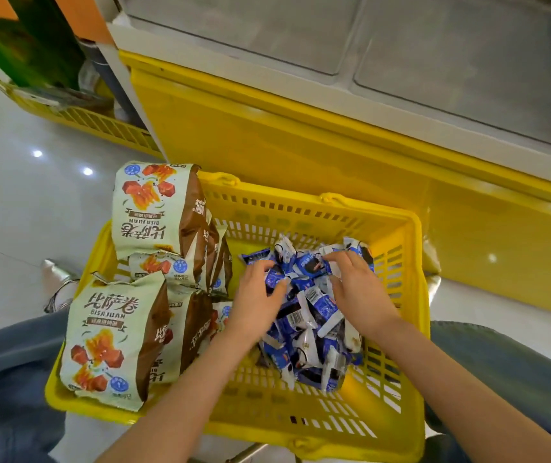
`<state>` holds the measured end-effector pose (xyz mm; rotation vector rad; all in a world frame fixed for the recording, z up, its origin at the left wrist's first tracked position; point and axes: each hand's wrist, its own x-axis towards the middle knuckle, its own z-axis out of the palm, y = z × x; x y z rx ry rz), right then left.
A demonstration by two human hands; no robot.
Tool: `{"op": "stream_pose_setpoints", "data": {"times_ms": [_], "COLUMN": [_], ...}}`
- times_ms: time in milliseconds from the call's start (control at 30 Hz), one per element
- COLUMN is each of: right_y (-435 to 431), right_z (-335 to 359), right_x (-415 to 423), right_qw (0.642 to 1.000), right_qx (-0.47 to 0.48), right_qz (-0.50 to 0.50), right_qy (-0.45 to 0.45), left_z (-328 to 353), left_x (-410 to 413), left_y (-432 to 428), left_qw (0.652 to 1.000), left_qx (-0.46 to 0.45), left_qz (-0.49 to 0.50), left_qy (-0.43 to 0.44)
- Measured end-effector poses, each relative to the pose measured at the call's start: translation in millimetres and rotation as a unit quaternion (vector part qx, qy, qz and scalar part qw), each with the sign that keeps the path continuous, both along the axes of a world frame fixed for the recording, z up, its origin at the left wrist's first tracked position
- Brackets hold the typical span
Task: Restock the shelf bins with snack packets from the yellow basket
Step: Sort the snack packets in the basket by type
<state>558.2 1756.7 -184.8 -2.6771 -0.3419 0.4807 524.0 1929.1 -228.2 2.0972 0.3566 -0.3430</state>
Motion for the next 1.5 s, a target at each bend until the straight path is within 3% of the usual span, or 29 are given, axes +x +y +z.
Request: {"op": "stream_pose_setpoints", "data": {"times_ms": [167, 367, 633, 767, 867, 967, 1100, 1167, 1333, 1433, 1500], "right_y": [21.2, 47.4, 51.1, 35.6, 30.4, 28.9, 18.8, 13.0, 22.8, 23.1, 11.3], "right_z": [-34.8, -78.7, -87.7, -74.9, -69.1, -62.0, -40.9, -33.2, -41.0, -45.4, -44.1], "right_x": [20.7, 38.1, 51.7, 38.8, 34.9, 29.3, -0.1, -19.2, -59.3, -67.6, -66.5], "right_qw": [0.993, 0.971, 0.975, 0.994, 0.996, 0.988, 0.996, 0.997, 0.963, 0.957, 0.960], "right_qx": [0.051, 0.078, 0.063, 0.034, -0.032, -0.014, 0.048, 0.026, -0.143, -0.230, -0.230], "right_qz": [0.034, -0.101, -0.160, -0.089, -0.037, 0.003, 0.012, 0.067, 0.191, 0.112, 0.020], "right_qy": [0.100, 0.201, 0.139, 0.046, 0.079, 0.152, 0.079, 0.035, 0.123, 0.137, 0.158], "left_z": [-37.0, -78.2, -88.2, -91.0, -93.9, -87.0, -70.8, -66.5, -59.4, -54.0, -51.9], "left_x": [41.1, 47.1, 49.2, 40.7, 39.3, 39.7, 22.9, 7.7, -23.8, -24.6, -22.5], "left_y": [5.5, 12.2, 9.3, -1.9, -1.6, 2.0, 10.9, 13.2, 4.0, 0.2, 3.1], "left_qw": [0.989, 0.955, 0.951, 0.970, 0.970, 0.972, 0.980, 0.978, 0.951, 0.931, 0.932], "left_qx": [-0.035, -0.101, -0.148, -0.092, -0.028, 0.050, 0.052, 0.056, 0.000, -0.051, -0.070], "left_qz": [0.102, 0.164, 0.116, 0.024, -0.029, -0.007, 0.074, 0.079, -0.095, -0.125, -0.102], "left_qy": [0.101, 0.227, 0.245, 0.223, 0.239, 0.228, 0.176, 0.185, 0.294, 0.340, 0.342]}}
